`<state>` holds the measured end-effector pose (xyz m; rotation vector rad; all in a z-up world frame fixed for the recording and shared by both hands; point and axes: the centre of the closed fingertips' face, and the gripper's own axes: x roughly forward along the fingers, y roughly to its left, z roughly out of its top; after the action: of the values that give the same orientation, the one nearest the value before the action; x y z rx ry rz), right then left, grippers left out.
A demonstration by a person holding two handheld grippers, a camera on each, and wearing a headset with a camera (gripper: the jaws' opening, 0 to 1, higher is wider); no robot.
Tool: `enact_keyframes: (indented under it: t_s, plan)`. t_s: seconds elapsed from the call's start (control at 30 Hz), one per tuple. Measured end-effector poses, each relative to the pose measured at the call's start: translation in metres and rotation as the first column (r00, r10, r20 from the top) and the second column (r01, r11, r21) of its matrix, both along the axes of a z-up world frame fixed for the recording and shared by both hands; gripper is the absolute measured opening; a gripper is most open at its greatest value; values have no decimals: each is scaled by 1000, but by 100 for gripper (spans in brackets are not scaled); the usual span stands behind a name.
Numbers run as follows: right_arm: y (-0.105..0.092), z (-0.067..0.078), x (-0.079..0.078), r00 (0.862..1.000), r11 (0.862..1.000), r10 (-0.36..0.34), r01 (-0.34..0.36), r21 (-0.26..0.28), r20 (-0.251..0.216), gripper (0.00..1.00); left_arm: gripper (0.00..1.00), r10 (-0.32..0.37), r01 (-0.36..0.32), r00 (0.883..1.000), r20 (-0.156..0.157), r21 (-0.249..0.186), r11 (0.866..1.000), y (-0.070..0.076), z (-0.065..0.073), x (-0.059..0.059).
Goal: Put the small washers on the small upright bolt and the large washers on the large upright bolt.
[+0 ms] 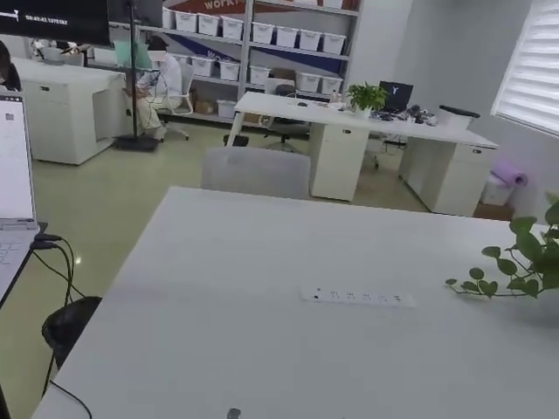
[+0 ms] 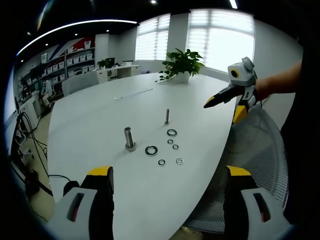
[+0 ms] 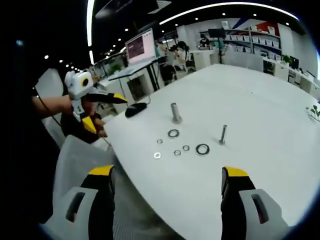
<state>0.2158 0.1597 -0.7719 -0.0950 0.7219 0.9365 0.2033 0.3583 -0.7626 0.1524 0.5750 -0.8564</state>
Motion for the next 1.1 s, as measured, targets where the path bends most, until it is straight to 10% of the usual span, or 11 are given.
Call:
enact_keyframes:
  t_s: [0.47, 1.1]
  plan:
    - [15, -17, 18, 995, 993, 101, -101, -60, -9, 83, 97, -46, 46, 999, 0, 3, 999, -24, -8, 4]
    - [15, -33, 37, 964, 943, 265, -258, -211, 9, 72, 95, -59, 59, 998, 5, 24, 998, -26, -16, 13]
